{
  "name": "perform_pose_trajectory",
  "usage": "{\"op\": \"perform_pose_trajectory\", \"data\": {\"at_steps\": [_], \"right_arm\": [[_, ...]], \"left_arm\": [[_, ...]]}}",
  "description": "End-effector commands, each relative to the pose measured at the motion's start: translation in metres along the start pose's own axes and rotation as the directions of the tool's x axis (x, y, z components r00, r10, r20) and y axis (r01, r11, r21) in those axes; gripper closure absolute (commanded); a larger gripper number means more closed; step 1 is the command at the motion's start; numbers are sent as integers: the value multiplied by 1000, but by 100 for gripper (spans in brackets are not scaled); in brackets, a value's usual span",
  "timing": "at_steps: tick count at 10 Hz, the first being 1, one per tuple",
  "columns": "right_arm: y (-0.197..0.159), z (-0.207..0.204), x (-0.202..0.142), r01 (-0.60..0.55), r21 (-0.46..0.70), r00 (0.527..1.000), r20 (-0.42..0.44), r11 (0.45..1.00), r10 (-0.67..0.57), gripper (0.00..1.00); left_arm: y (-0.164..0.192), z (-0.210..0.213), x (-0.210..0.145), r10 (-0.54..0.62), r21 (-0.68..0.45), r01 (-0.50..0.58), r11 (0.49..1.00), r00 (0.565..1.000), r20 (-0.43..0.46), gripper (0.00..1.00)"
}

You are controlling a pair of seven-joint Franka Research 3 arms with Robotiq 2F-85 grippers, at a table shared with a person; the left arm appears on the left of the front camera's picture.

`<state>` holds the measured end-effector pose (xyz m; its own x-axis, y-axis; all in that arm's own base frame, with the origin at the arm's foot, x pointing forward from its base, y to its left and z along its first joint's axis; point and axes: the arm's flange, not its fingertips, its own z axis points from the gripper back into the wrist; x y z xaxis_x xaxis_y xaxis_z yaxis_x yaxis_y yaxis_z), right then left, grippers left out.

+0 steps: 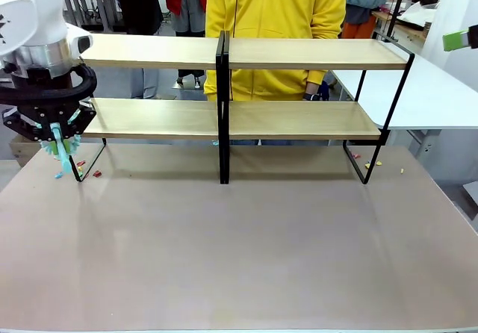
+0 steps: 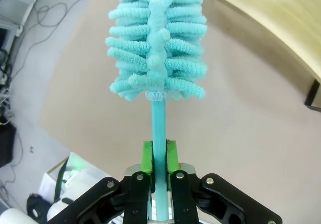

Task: Clean the shelves.
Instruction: Clean another randomly selected level of the Shelf with the Duster.

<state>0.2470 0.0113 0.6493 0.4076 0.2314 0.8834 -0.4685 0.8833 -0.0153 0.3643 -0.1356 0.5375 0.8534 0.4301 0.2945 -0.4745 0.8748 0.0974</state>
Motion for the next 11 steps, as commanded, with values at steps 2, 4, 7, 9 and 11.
{"op": "perform_pose_trajectory", "data": {"at_steps": [2, 4, 7, 9, 11], "right_arm": [[-1, 0, 0, 2, 3, 1000, 2, 1000, -2, 0], [-1, 0, 0, 2, 3, 1000, 2, 1000, -2, 0], [-1, 0, 0, 2, 3, 1000, 2, 1000, -2, 0], [-1, 0, 0, 2, 3, 1000, 2, 1000, -2, 0], [-1, 0, 0, 2, 3, 1000, 2, 1000, -2, 0]], "left_arm": [[13, 4, 2, -37, -106, 43, 993, 998, 54, 88], [16, 7, -1, -97, -143, 101, 984, 995, 39, 88], [32, 21, -15, -443, -247, 426, 871, 896, -16, 88], [72, 38, -19, -691, -344, 641, 686, 722, -30, 88], [134, 61, -22, -833, -467, 748, 472, 551, 40, 88]]}}
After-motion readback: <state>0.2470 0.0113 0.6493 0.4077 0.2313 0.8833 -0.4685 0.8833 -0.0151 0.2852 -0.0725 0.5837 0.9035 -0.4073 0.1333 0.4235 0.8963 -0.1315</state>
